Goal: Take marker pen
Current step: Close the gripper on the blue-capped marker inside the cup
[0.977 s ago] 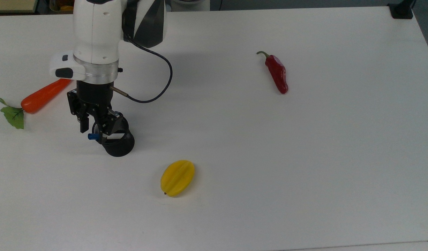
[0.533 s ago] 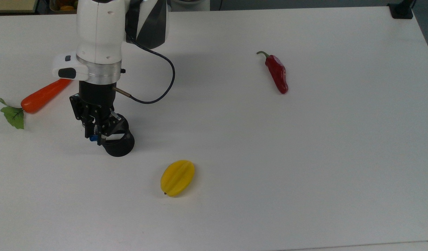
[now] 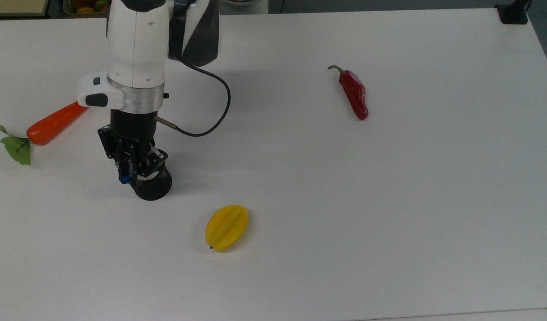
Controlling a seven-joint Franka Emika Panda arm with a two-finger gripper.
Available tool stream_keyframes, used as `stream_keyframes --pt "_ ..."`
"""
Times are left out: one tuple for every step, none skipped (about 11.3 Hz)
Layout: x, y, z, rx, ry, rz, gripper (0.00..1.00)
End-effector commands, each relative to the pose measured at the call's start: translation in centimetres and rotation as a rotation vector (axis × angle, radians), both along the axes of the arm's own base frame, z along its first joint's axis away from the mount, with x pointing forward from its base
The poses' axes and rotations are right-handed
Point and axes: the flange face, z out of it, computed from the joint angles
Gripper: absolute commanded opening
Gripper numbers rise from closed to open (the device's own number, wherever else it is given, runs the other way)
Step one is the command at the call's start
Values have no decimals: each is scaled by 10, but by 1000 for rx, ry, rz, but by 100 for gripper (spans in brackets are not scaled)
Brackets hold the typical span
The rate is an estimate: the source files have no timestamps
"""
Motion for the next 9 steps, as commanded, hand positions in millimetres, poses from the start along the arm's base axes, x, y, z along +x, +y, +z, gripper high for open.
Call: stream_keyframes --pt "3 4 2 -8 -34 -1 11" --pt "3 4 3 -8 -36 -1 8" --pt "3 5 5 -7 -37 0 7" --pt "3 5 8 -5 -42 -2 6" --pt "2 6 15 -4 -50 -3 6" --pt "1 6 26 -4 -66 -7 5" --pt "-1 5 39 -7 -83 -8 6" --pt "-3 6 55 -12 -102 -6 6" --pt "-7 3 74 -21 -126 -8 6"
